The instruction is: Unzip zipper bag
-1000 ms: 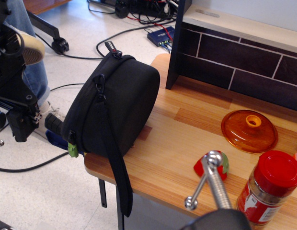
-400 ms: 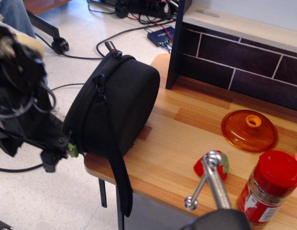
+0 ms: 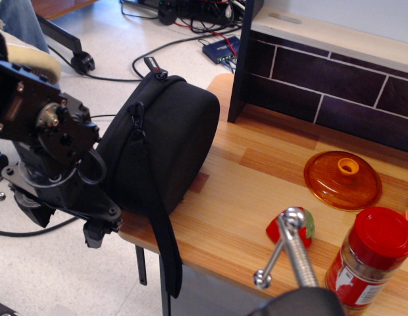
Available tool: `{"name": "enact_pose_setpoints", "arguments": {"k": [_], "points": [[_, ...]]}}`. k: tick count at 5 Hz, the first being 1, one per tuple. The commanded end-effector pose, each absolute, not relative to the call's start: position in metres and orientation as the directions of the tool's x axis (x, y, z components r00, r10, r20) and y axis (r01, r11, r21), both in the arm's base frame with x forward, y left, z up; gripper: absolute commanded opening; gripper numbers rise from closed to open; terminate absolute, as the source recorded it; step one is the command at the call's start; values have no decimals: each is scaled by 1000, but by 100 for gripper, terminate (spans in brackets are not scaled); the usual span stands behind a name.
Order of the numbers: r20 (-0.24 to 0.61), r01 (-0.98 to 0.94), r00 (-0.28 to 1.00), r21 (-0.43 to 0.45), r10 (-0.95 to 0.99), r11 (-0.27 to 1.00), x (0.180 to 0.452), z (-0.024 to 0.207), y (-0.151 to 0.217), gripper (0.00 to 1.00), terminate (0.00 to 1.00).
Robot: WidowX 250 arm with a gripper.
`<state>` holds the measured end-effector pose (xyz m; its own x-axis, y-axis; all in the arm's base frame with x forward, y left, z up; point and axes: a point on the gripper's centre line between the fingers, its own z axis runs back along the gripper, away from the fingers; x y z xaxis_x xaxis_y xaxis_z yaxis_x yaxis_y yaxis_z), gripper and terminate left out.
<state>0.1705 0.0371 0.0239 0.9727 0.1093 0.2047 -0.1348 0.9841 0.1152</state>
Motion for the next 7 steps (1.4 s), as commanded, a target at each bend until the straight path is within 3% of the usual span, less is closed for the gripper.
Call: {"name": "enact_pose_setpoints", "arguments": {"k": [1, 3, 4, 7], "points": [[252, -136, 961, 84, 111, 987, 188, 36, 37, 100, 0], [276, -136, 955, 70, 112, 988, 197, 37, 31, 100, 0], [295, -144, 948, 64, 120, 987, 200, 38, 32, 0, 0], [317, -177, 935, 31, 158, 984, 205, 52, 35, 0, 0]]}}
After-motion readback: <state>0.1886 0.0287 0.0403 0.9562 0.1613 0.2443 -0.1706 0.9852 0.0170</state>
